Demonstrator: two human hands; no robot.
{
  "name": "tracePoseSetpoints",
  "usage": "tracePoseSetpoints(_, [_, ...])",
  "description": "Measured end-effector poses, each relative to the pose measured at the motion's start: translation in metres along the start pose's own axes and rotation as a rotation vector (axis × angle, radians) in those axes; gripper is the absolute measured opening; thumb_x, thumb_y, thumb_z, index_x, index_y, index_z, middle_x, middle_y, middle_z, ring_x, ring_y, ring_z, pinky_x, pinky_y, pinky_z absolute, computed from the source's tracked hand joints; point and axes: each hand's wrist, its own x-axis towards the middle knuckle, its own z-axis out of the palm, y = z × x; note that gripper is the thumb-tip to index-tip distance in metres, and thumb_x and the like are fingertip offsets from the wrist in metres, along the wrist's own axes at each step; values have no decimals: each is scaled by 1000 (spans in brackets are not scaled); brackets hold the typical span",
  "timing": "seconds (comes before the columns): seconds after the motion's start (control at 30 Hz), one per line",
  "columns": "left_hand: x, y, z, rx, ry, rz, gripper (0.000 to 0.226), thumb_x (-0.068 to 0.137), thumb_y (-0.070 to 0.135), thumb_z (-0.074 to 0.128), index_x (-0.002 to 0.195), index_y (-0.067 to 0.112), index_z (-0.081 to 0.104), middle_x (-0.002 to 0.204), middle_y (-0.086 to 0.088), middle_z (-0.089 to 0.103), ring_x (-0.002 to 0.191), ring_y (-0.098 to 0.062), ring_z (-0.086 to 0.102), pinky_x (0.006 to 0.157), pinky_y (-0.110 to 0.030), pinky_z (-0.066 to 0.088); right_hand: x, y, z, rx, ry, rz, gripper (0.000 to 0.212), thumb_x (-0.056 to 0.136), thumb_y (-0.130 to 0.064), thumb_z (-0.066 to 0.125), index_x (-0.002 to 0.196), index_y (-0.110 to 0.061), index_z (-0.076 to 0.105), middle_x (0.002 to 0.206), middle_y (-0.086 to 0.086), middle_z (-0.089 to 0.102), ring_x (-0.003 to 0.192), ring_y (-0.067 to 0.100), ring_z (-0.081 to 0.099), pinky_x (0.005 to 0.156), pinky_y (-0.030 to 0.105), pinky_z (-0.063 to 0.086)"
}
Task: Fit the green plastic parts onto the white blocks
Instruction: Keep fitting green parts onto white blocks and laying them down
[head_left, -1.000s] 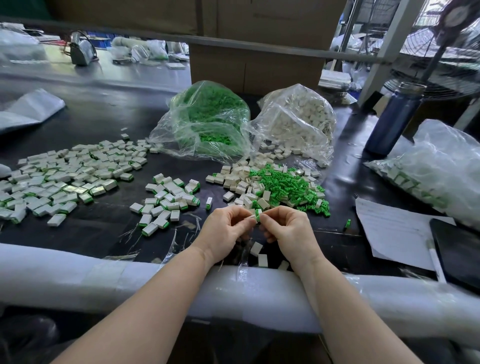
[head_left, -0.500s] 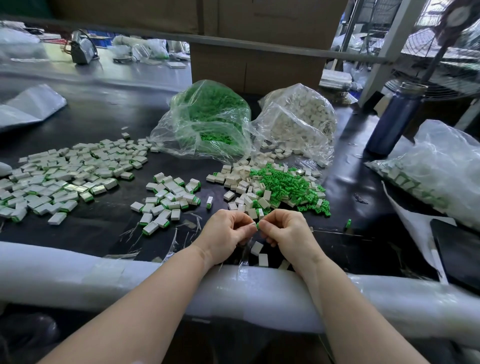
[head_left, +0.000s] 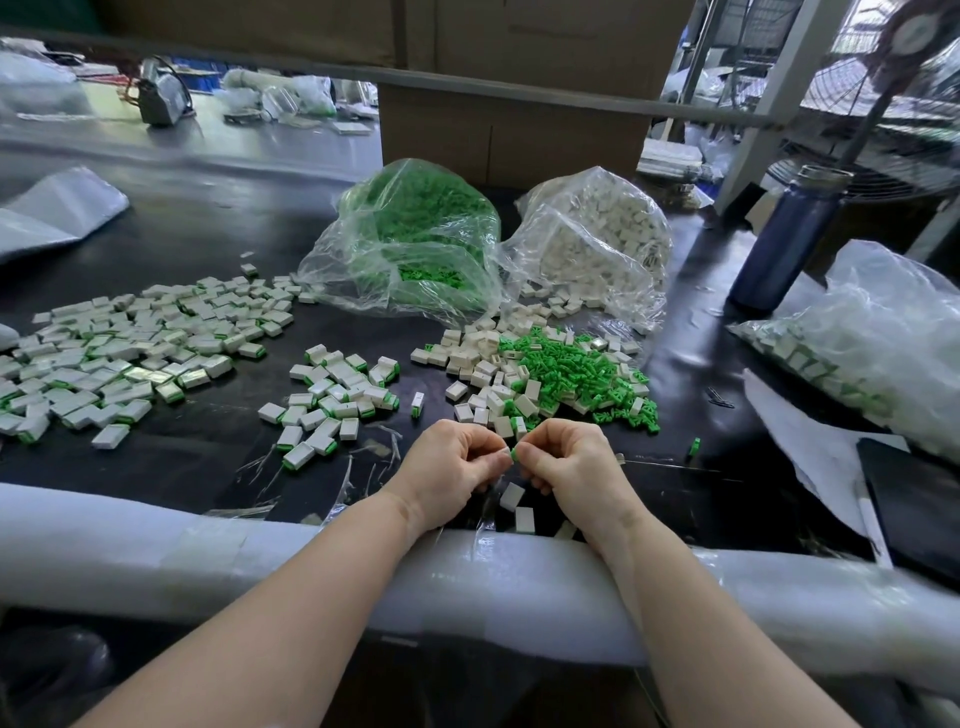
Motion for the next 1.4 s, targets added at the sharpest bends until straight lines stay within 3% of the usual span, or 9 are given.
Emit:
tracePoseSetpoints(0.43, [0,-1,1,141,29,90,11,86,11,64,87,3,71,72,-4,63,65,-12,50,72,-33,48,-1,1,-2,-71,-27,-12,26,84,0,62,64,-16,59,61,7,60,50,7,48,50,18,41])
tracePoseSetpoints(0.6, [-1,1,2,201,35,120,9,86,11,64,87,6,71,72,2,60,67,-9,51,70,-23,43,-1,1,-2,-116,-45,-30,22,83,-2,64,65,-15,61,63,8,63,54,7,50,56,21,43])
tracePoseSetpoints(0.8, [-1,3,4,84,107,109,13,88,14,62,84,4,70,74,-17,66,67,-27,57,73,-43,52,1,0,0,141,44,-12,14,84,1,63,71,-4,63,50,-3,59,42,1,50,45,14,42])
tracePoseSetpoints(0.9, [0,4,5,-14,124,72,11,87,13,63,91,6,71,74,-10,67,69,-19,59,75,-38,54,2,0,0,191,55,-23,11,83,1,65,73,-3,64,51,-2,60,44,3,52,45,14,44])
tracePoseSetpoints(1.03, [1,5,5,-99,121,6,12,86,10,63,95,14,69,80,-17,68,78,-31,64,83,-42,53,0,-1,-1,236,43,-40,12,80,0,68,71,-5,63,50,-2,63,44,3,55,44,14,43])
tracePoseSetpoints(1.13, [1,6,5,-85,119,6,15,85,8,62,82,22,66,73,-11,63,70,-23,57,78,-42,51,-1,0,-1,221,35,-57,15,79,1,70,67,-8,64,52,-2,62,45,5,53,44,15,43])
tracePoseSetpoints(1.27, [0,5,4,-15,126,7,20,83,8,61,75,26,63,64,1,57,60,-12,50,64,-28,45,-1,0,-1,222,11,-65,16,79,2,69,67,-7,65,52,-1,61,44,5,50,44,15,42])
tracePoseSetpoints(1.4, [1,5,4,-40,128,0,15,83,5,59,80,19,64,73,-13,64,66,-19,54,69,-36,50,-1,-1,-1,239,0,-70,16,84,-3,65,69,-10,65,54,-4,62,48,4,52,47,16,44])
